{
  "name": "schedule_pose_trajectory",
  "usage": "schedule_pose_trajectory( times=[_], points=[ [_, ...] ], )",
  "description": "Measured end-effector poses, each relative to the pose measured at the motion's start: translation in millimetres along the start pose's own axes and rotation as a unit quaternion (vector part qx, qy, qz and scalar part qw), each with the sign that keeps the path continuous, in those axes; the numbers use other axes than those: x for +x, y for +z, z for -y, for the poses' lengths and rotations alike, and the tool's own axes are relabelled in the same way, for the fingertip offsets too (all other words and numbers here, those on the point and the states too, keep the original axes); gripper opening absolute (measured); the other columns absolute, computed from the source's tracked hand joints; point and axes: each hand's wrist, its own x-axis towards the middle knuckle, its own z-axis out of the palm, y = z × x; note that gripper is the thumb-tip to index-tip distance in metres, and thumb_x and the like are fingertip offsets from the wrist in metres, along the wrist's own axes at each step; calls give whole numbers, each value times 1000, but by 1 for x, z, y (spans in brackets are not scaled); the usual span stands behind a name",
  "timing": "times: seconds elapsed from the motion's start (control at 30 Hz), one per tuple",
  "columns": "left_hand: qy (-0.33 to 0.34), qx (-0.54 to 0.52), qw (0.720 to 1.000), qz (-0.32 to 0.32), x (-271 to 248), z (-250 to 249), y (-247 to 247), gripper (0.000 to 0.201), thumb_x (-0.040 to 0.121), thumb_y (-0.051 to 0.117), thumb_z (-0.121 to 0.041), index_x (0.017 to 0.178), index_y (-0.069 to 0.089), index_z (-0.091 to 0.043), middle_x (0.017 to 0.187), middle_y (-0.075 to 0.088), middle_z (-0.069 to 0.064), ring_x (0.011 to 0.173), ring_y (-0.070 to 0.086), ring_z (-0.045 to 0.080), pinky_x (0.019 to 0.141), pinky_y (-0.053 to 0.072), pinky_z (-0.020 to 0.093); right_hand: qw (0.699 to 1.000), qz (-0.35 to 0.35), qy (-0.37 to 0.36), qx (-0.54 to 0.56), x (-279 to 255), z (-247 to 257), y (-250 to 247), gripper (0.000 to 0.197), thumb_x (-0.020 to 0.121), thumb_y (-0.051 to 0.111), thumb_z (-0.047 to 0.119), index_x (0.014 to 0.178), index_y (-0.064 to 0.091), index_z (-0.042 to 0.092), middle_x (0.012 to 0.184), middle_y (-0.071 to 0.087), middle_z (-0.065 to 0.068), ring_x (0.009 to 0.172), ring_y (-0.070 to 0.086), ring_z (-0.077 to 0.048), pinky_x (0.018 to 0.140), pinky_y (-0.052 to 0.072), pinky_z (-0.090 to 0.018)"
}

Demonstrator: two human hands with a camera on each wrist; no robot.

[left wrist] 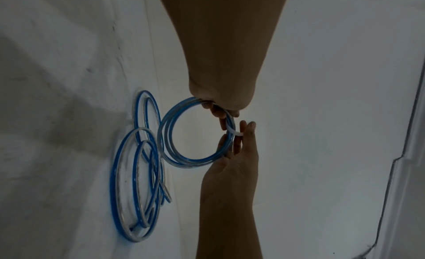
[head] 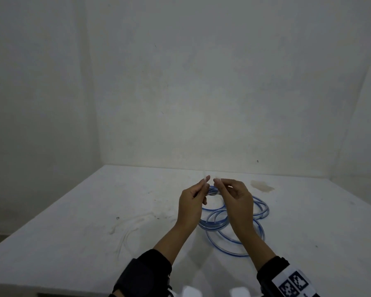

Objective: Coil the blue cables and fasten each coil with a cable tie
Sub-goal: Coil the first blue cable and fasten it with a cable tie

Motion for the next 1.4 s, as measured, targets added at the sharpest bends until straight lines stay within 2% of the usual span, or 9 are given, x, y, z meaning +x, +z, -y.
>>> schedule_pose_trajectory(
  times=[0.1, 0.27, 0.47, 0.67, 0.83, 0.93, 1.1, 1.27, 1.4],
  points=[
    [-2, 7, 1000, 10, 0, -1, -1, 33, 97, 49, -23, 128, 58, -23, 73, 62, -8, 63, 47, 9, 65, 45, 16, 1000, -5, 18, 22, 2, 2, 0, 17, 85, 72, 27, 92, 72, 12, 89, 73, 0, 84, 70, -8, 79, 57, -23],
    [-6, -1, 1000, 12, -1, 1, 0, 31, 97, 50, -22, 125, 59, -26, 68, 61, -11, 60, 47, 8, 63, 44, 17, 1000, -6, 20, -6, 1, 1, -2, 14, 84, 72, 27, 95, 77, 20, 89, 76, 6, 85, 70, -2, 76, 54, -15],
    [-16, -1, 1000, -8, -3, 5, 7, 32, 97, 50, -22, 127, 58, -26, 80, 66, -6, 62, 50, 8, 60, 46, 14, 999, -10, 3, -47, 0, 3, 0, 14, 88, 68, 31, 96, 77, 25, 85, 73, 17, 85, 68, 3, 75, 51, -10],
    [-5, 21, 1000, -17, -4, -1, 11, 31, 97, 50, -22, 127, 59, -25, 80, 66, -5, 60, 52, 9, 61, 48, 13, 998, -6, 18, 52, -4, 8, 1, 17, 87, 69, 22, 100, 74, 32, 97, 73, 10, 95, 68, -2, 78, 53, -14],
    [11, 39, 999, -20, -8, -4, 14, 28, 95, 52, -25, 120, 66, -20, 90, 71, -3, 61, 55, 8, 64, 49, 12, 993, -13, 36, 112, -3, 11, 2, 18, 88, 68, 14, 103, 75, 21, 101, 74, 6, 93, 70, -4, 74, 53, -15],
    [21, 38, 999, -26, -9, -5, 14, 25, 95, 54, -26, 117, 66, -26, 84, 72, -7, 59, 58, 4, 63, 49, 13, 990, 0, 51, 130, -2, 11, 1, 21, 87, 68, 12, 107, 74, 14, 105, 74, 0, 94, 70, -5, 74, 54, -15],
    [44, 41, 997, -40, -11, -8, 13, 33, 95, 54, -17, 127, 58, -26, 75, 68, -12, 61, 61, -1, 58, 45, 6, 986, 9, 59, 155, -4, 14, 3, 22, 86, 69, 13, 107, 74, 19, 106, 74, 2, 99, 69, -6, 76, 54, -15],
    [49, 46, 997, -30, -9, -4, 12, 33, 96, 53, -17, 126, 57, -28, 85, 72, -10, 62, 59, 6, 59, 46, 10, 987, -5, 43, 158, -5, 19, 5, 22, 85, 68, 16, 106, 73, 21, 106, 73, 5, 100, 68, -4, 76, 53, -14],
    [58, 48, 997, -25, -11, -4, 13, 32, 96, 52, -15, 125, 59, -27, 83, 72, -1, 58, 53, 2, 56, 43, 11, 985, -6, 45, 167, -5, 21, 6, 22, 84, 69, 18, 105, 74, 22, 104, 75, 8, 102, 69, -6, 78, 54, -16]
  ],
)
